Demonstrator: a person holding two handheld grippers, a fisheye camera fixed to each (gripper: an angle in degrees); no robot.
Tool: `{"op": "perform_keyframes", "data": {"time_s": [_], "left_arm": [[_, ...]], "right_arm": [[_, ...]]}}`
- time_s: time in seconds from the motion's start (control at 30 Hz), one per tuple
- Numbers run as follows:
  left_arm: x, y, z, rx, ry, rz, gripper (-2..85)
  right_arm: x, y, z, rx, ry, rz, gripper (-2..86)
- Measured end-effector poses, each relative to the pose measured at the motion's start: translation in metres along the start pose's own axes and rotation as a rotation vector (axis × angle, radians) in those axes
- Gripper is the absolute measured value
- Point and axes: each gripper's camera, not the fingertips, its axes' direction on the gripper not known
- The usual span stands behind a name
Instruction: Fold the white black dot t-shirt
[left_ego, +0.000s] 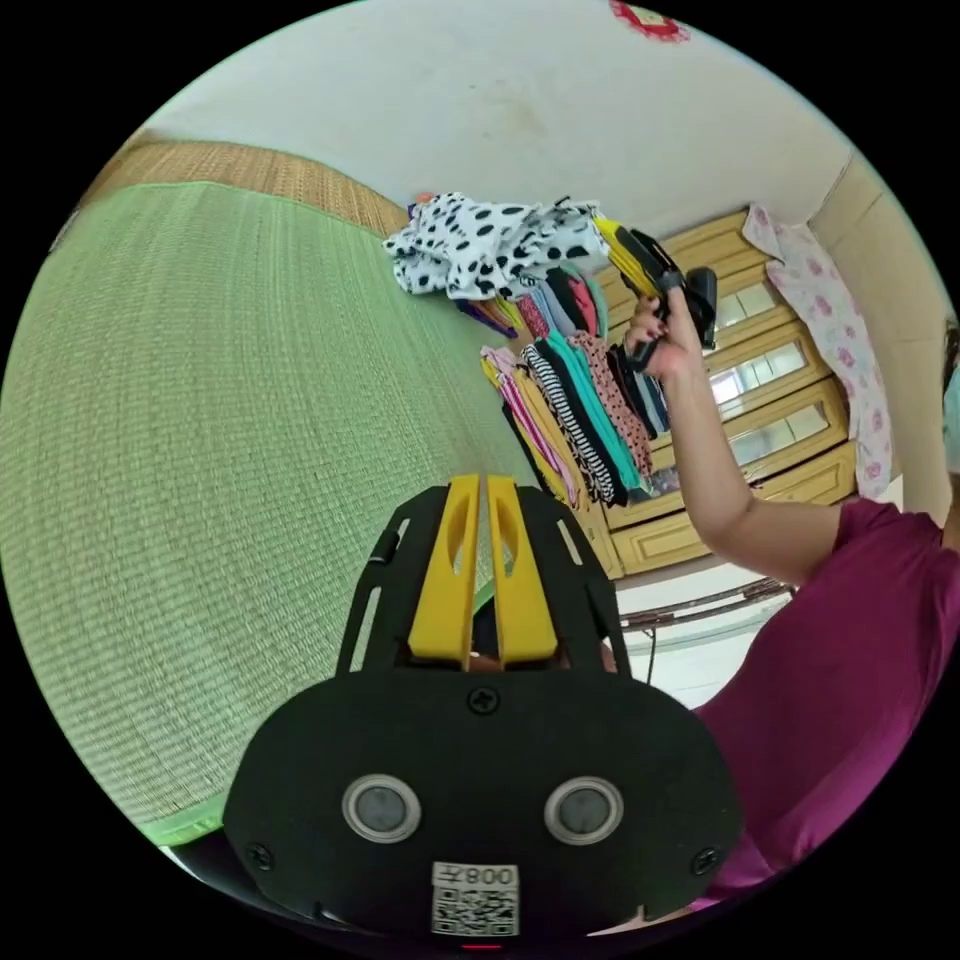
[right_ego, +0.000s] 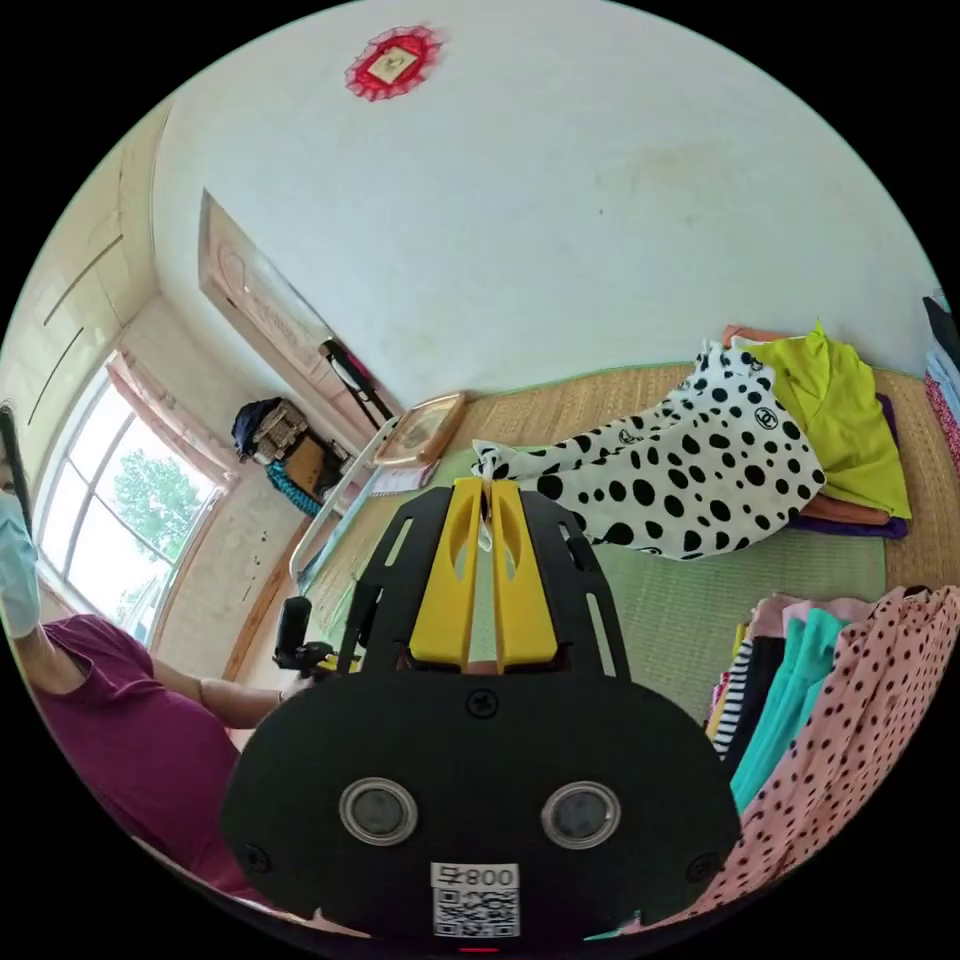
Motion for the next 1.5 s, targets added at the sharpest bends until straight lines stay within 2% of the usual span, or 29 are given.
{"op": "perform_keyframes", "data": {"time_s": [0.2,0.37,0.6,0.87,0.93,1.07,1.27,1.4,1.5], "left_arm": [[0.002,0.065,-0.091,0.103,-0.025,-0.052,9.4],[0.019,0.110,-0.139,0.156,-0.064,0.011,11.6],[0.057,0.134,-0.136,0.058,-0.007,0.191,12.3],[0.057,0.152,-0.127,0.008,-0.048,0.152,8.6],[0.049,0.156,-0.129,0.002,-0.015,0.118,9.3],[0.007,0.175,-0.137,0.060,0.214,-0.038,10.4],[-0.035,0.184,-0.128,0.109,0.529,-0.156,5.2],[-0.038,0.189,-0.139,0.127,0.573,-0.151,3.3],[-0.035,0.193,-0.161,0.179,0.610,-0.135,2.8]], "right_arm": [[-0.085,0.044,-0.006,-0.100,-0.160,-0.031,1.3],[-0.131,0.085,-0.021,-0.133,-0.211,-0.023,1.3],[-0.175,0.126,-0.063,-0.126,-0.177,-0.006,1.2],[-0.193,0.146,-0.099,-0.101,-0.129,0.012,1.2],[-0.195,0.147,-0.108,-0.084,-0.130,0.022,1.3],[-0.199,0.146,-0.120,-0.067,-0.136,0.029,1.3],[-0.204,0.141,-0.130,-0.054,-0.151,0.051,1.5],[-0.203,0.137,-0.143,-0.049,-0.119,0.064,1.9],[-0.186,0.144,-0.159,-0.045,-0.010,0.118,2.6]]}}
